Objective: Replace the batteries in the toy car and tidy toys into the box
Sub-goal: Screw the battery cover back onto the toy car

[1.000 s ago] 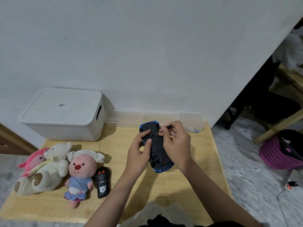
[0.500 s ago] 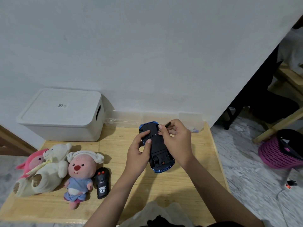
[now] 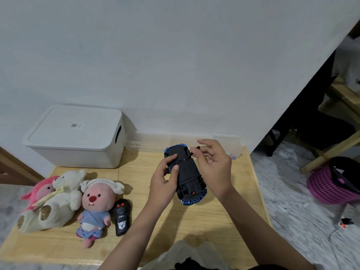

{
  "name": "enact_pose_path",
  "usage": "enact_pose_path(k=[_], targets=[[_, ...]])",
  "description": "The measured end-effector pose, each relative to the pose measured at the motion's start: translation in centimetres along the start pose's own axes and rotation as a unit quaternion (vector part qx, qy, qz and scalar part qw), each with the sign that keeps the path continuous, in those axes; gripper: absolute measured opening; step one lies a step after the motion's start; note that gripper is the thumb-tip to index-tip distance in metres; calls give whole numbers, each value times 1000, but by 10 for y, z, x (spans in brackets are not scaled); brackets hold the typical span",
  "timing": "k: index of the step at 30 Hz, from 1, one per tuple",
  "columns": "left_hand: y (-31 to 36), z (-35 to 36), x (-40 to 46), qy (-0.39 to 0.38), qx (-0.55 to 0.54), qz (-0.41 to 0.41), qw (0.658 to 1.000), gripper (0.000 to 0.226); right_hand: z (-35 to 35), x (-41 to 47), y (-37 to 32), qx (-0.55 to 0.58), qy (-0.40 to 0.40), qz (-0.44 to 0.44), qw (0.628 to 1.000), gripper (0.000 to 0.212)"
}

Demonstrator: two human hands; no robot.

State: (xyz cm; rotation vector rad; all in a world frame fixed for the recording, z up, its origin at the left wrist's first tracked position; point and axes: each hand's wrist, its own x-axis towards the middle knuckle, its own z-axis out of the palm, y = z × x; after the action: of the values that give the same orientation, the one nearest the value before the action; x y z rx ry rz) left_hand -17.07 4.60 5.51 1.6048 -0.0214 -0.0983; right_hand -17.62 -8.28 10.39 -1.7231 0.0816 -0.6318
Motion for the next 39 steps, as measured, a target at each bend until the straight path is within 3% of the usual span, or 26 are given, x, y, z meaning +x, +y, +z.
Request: enact_pose_path(k=[3, 8, 16, 33, 39], targets=[[-1, 0, -2, -5, 3, 2, 1000, 33, 1, 1, -2, 12, 16, 14, 1000, 30], [3, 0, -4, -3, -2, 10, 1000, 29, 1, -3, -2, 4, 34, -60, 998, 19], [3, 0, -6, 1, 2, 6, 1000, 34, -1, -1, -7, 55, 65, 43, 995, 23], [3, 3, -6, 4, 10, 28, 1000, 28, -4, -2, -15, 33, 4, 2, 999, 26], [3, 5, -6, 1, 13, 28, 1000, 28, -5, 2, -14, 18, 21, 15, 1000, 29]])
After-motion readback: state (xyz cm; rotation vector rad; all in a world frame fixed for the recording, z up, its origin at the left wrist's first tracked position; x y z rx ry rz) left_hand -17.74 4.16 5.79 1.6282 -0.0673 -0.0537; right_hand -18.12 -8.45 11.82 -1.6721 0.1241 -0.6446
